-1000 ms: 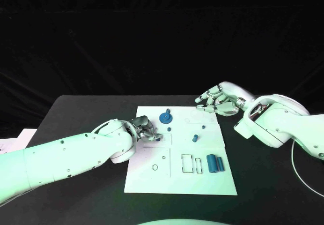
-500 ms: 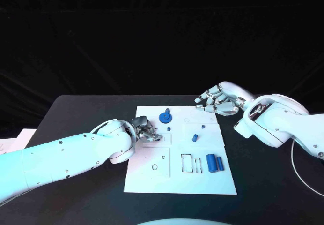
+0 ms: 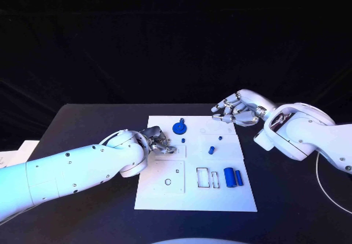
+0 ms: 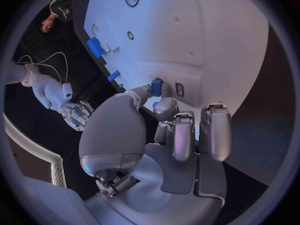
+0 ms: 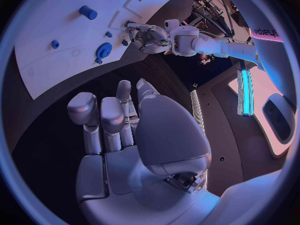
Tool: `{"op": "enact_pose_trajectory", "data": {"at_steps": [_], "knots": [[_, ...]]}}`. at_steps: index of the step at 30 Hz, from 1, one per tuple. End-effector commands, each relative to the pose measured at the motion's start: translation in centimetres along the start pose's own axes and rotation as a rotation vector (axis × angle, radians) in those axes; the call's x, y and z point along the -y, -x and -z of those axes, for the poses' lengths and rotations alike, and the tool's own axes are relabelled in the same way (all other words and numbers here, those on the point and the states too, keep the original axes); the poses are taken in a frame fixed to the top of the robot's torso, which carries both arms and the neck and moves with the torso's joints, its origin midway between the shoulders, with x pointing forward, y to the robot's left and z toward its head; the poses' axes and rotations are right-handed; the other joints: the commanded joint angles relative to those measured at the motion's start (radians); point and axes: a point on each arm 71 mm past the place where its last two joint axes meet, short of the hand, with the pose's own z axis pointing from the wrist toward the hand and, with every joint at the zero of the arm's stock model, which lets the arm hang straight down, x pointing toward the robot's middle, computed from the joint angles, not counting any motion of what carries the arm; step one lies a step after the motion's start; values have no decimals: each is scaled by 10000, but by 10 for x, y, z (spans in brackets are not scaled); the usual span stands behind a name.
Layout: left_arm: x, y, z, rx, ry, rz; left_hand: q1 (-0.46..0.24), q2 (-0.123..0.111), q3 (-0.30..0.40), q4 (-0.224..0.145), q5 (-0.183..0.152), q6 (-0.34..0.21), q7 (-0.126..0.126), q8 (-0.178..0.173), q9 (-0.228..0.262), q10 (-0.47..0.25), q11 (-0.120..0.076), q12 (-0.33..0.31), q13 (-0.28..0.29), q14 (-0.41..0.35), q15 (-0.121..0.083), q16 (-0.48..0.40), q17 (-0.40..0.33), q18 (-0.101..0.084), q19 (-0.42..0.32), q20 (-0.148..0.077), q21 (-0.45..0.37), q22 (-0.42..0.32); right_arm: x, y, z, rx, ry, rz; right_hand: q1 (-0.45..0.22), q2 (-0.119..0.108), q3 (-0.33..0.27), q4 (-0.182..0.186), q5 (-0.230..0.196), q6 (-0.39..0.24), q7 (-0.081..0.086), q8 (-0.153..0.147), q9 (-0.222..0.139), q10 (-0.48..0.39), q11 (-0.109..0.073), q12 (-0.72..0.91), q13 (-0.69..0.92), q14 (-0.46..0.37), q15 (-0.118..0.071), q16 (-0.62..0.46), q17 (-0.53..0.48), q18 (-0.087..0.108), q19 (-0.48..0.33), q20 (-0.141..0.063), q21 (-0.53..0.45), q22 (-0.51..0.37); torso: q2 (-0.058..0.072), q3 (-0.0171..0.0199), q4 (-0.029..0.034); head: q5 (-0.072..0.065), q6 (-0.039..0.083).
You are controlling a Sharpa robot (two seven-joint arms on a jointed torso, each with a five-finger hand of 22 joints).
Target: Assemble the parts on the task board
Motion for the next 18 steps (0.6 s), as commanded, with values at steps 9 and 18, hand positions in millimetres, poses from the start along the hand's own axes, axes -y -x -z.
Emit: {"op": "enact_pose_trajectory", "data": {"at_steps": [9, 18], "knots": [[-4, -14, -3, -1297, 563, -286, -157, 327, 1174, -1147, 21, 96, -143, 4, 42, 119, -46, 84, 54, 1051, -101, 30, 2632, -179, 362, -81, 40, 1116, -1, -2, 0, -166, 101, 13, -49, 34, -10, 76, 39, 28, 6, 39, -14, -58, -25, 14, -17, 49, -22, -24, -4, 162, -68, -1, -84, -44, 2, 10, -8, -18, -31], [-3, -15, -5, -1542, 741, -356, -706, 259, 766, -869, 144, 346, -280, 82, 95, 278, -155, 186, 152, 1051, -185, 30, 2632, -222, 457, -142, 157, 1310, -1, -2, 0, -193, 99, 12, -47, 33, -11, 73, 45, 28, 5, 40, -14, -62, -25, 14, -20, 48, -22, -35, -14, 172, -95, 0, -114, -93, 2, 13, 5, -38, -47]]}}
